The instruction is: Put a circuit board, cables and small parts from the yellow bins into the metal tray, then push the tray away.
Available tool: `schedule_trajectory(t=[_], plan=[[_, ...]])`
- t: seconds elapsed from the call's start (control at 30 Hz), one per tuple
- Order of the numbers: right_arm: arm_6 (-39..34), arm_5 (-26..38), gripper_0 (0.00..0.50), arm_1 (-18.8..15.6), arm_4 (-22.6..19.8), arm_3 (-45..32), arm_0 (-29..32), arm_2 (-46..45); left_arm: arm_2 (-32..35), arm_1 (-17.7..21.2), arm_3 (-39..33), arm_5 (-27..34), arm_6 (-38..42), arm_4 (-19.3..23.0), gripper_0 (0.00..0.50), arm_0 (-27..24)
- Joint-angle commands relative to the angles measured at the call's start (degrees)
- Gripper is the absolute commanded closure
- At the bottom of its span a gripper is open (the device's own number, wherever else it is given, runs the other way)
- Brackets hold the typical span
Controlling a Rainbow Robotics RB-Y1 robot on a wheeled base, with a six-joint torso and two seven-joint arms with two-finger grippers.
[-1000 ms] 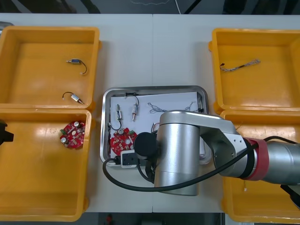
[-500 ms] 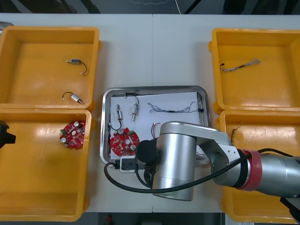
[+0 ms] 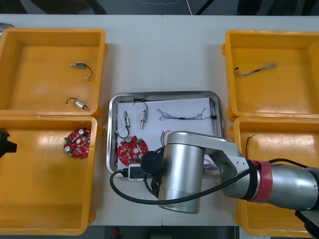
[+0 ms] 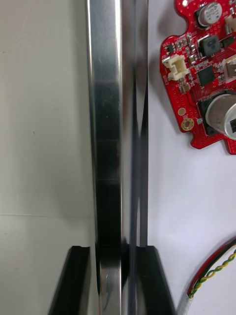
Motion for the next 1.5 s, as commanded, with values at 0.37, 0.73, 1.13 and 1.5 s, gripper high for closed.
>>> schedule_trajectory(t=[0.37,0.73,1.13,1.5], plan=[[1.01,-2.13,0.500,0.28,3.76,-0.77,-2.21,0.86,-0.07,2.04,-1.80,0.32,-6.45,0.45,0.000,1.23],[1.19,-2.83,0.500,-1.83,3.67,-0.68,-8.80,0.86,-0.07,2.04,-1.80,0.32,-6.45,0.45,0.000,1.23],[1.01,-2.83,0.500,-2.18,0.94,4.77,-16.53,0.59,-0.07,2.04,-1.80,0.32,-6.45,0.45,0.000,1.23],[1.27,-4.15,0.500,-0.95,-0.37,10.04,-22.16,0.33,-0.07,2.04,-1.80,0.32,-6.45,0.45,0.000,1.23]])
